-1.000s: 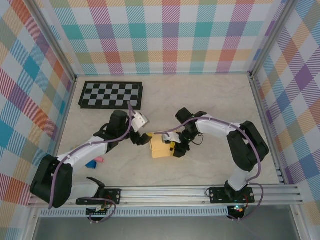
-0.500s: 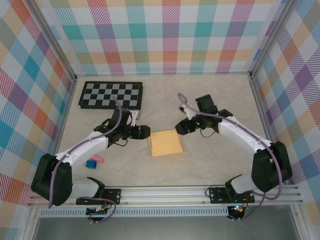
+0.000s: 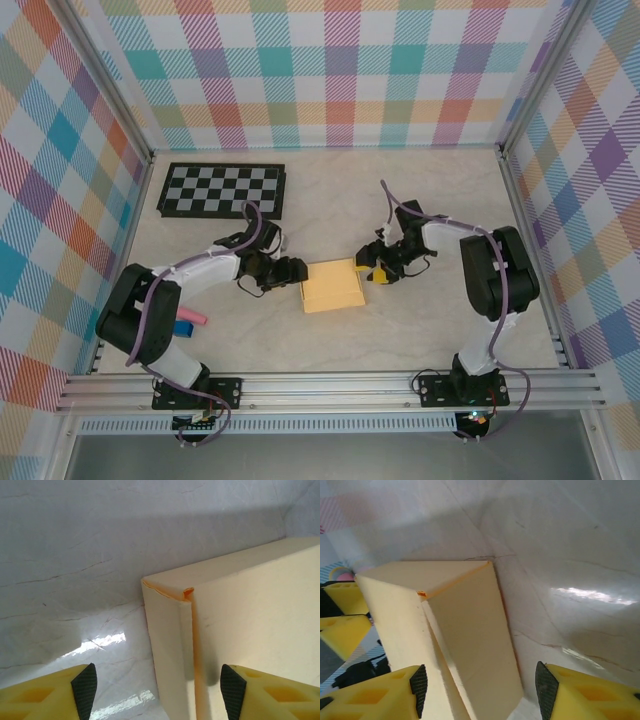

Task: Fold the paper box

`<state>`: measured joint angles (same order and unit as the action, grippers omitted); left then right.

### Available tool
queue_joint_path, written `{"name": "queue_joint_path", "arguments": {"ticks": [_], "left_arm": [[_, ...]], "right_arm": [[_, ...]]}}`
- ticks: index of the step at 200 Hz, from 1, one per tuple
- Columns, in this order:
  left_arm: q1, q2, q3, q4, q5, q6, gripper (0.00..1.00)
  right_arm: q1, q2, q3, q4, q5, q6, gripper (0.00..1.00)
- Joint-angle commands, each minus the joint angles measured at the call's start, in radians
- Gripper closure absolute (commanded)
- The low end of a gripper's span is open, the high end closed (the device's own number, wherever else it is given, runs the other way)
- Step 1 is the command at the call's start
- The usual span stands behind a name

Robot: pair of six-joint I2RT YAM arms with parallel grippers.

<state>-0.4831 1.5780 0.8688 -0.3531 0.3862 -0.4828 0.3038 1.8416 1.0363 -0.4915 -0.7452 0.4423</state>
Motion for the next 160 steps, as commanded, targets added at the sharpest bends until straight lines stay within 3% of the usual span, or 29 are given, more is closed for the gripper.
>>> {"name": "queue_joint_path", "arguments": {"ticks": [1,26,50,94,128,136,160], "left_arm": [[-0.007,0.04,0.017,0.013,0.039,-0.015,0.39],[-0.008,0.057,0.016,0.048,0.075,-0.014,0.44],[-0.005,0.077,0.026,0.047,0.084,-0.008,0.55],[0.036,0.079,0.005,0.103,0.167,-0.007,0.57],[0.083,0.114,-0.018,0.127,0.278,0.05,0.57],[0.095,0.121,-0.029,0.136,0.3,0.057,0.63],[0.128,0.124,-0.067,0.175,0.342,0.071,0.64]], "right_arm": [[0.006,0.033,0.022,0.066,-0.152,0.053,0.4],[0.009,0.057,0.013,0.095,-0.205,0.067,0.4],[0.009,0.071,-0.005,0.132,-0.253,0.086,0.41],[0.009,0.056,-0.041,0.213,-0.31,0.112,0.4],[-0.007,0.053,-0.025,0.143,-0.288,0.026,0.39],[-0.019,0.053,-0.027,0.132,-0.275,0.013,0.39],[-0.061,0.049,-0.04,0.116,-0.267,-0.014,0.39]]}}
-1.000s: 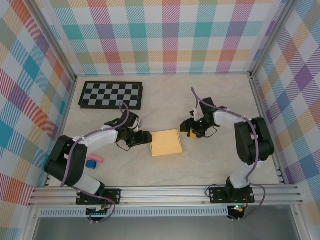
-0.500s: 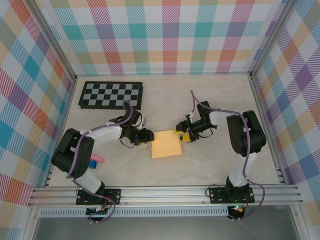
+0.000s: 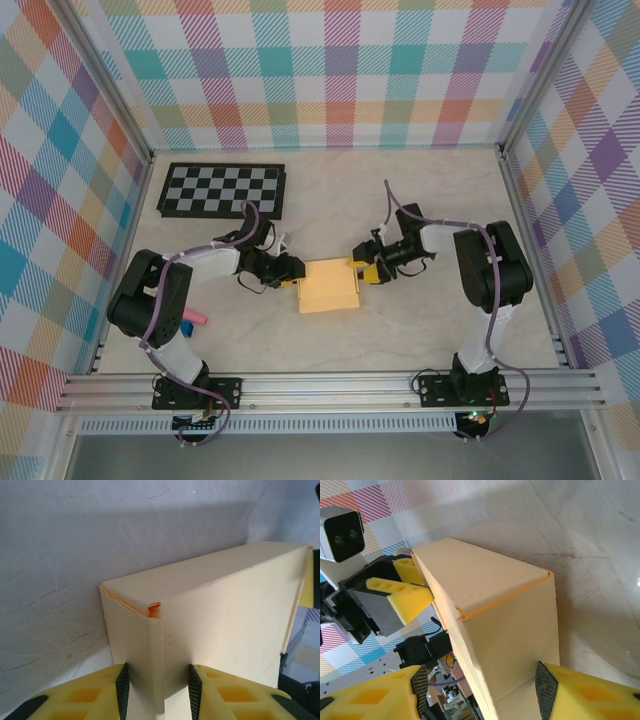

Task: Fold the paper box

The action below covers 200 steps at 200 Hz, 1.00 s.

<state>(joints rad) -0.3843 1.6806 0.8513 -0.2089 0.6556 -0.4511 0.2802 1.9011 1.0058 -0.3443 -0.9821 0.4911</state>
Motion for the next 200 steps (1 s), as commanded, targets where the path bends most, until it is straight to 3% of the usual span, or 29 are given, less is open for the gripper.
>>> {"name": "queue_joint_path", "arguments": {"ticks": [1,64,128,158,200], "left_arm": [[0.03,0.022,-0.05,0.032,0.073,0.039,0.65],[0.058,0.004,-0.112,0.133,0.135,0.018,0.65],[0.065,-0.053,-0.196,0.246,0.188,0.003,0.65],[0.065,-0.048,-0.207,0.286,0.201,-0.015,0.67],[0.065,-0.054,-0.219,0.346,0.228,-0.062,0.7]], "right_arm": [[-0.039,-0.011,-0.01,-0.032,-0.029,-0.064,0.39],[-0.081,-0.032,-0.024,-0.044,-0.011,-0.102,0.39],[-0.042,0.003,-0.004,-0.071,-0.054,-0.18,0.36],[0.011,0.012,-0.002,-0.046,0.01,-0.141,0.33],[0.043,-0.076,-0.107,0.096,0.199,0.07,0.33]]}}
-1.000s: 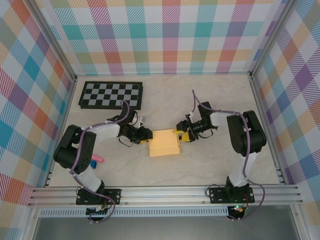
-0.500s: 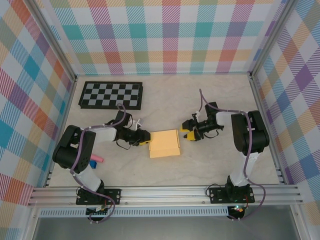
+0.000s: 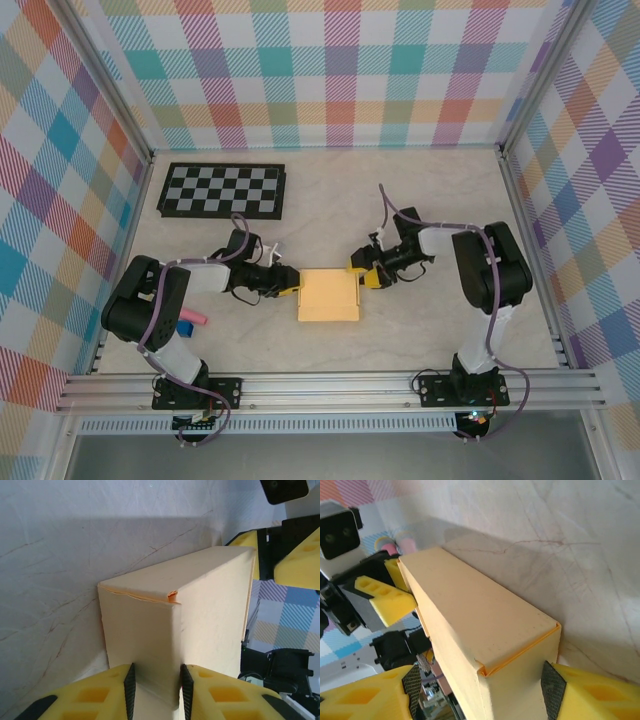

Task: Fold the paper box

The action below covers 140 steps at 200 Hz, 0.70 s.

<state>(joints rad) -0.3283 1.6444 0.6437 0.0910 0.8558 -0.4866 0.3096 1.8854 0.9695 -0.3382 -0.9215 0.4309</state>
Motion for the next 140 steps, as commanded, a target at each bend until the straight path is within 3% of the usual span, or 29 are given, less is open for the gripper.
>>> {"name": "queue_joint_path", "arguments": {"ticks": [1,60,101,140], "left_arm": [[0.011,-0.018,-0.012,0.046,0.028,-0.026,0.7],[0.01,-0.007,-0.015,0.097,0.06,-0.062,0.81],[0.009,-0.063,0.039,-0.127,-0.027,0.11,0.87],[0.009,-0.09,0.035,-0.111,-0.021,0.092,0.87]], "right_arm": [[0.014,-0.064,-0.075,0.094,0.141,0.134,0.33],[0.012,-0.1,-0.13,0.172,0.092,0.221,0.33],[0.005,-0.109,-0.124,0.189,0.085,0.239,0.33],[-0.006,-0.134,-0.106,0.173,0.093,0.212,0.34]]}}
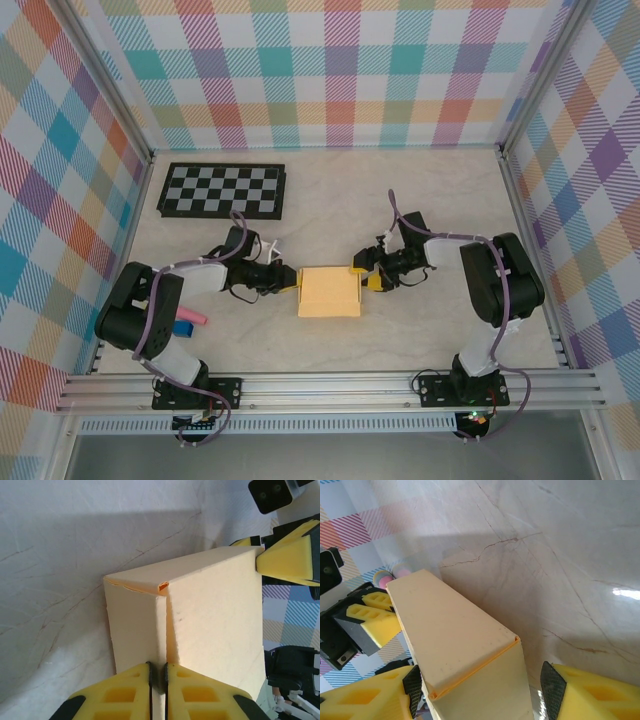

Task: Fold the paper box

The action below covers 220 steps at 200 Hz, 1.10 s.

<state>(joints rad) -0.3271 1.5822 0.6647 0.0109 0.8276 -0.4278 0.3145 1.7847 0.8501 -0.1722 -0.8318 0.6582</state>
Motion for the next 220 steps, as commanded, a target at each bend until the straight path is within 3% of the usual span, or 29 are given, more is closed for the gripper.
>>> {"name": "queue_joint_path", "arguments": {"ticks": [1,26,79,106,126,141,186,220], "left_arm": [[0.008,-0.027,0.014,-0.03,0.008,0.033,0.87],[0.011,-0.011,0.017,0.012,0.047,-0.015,0.87],[0.011,-0.018,0.1,0.016,0.095,-0.095,0.86],[0.011,-0.016,0.138,-0.034,0.092,-0.085,0.86],[0.01,-0.011,0.183,-0.225,0.018,0.025,0.75],[0.007,-0.023,0.183,-0.329,-0.032,0.11,0.72],[-0.089,0.021,0.212,-0.376,-0.171,0.14,0.81],[-0.123,-0.01,0.229,-0.429,-0.282,0.151,0.81]], "right_arm": [[-0.013,-0.034,0.014,0.004,0.005,-0.017,0.34],[-0.058,-0.075,0.009,-0.042,0.027,-0.048,0.33],[-0.08,-0.141,-0.036,-0.028,-0.096,-0.023,0.27],[-0.079,-0.142,-0.039,-0.098,-0.03,-0.058,0.28],[-0.08,-0.162,-0.057,-0.125,0.05,-0.065,0.28],[-0.079,-0.167,-0.062,-0.117,0.048,-0.066,0.28],[-0.08,-0.123,-0.063,-0.077,0.029,-0.054,0.29],[-0.08,-0.14,-0.06,-0.114,0.068,-0.086,0.3]]}}
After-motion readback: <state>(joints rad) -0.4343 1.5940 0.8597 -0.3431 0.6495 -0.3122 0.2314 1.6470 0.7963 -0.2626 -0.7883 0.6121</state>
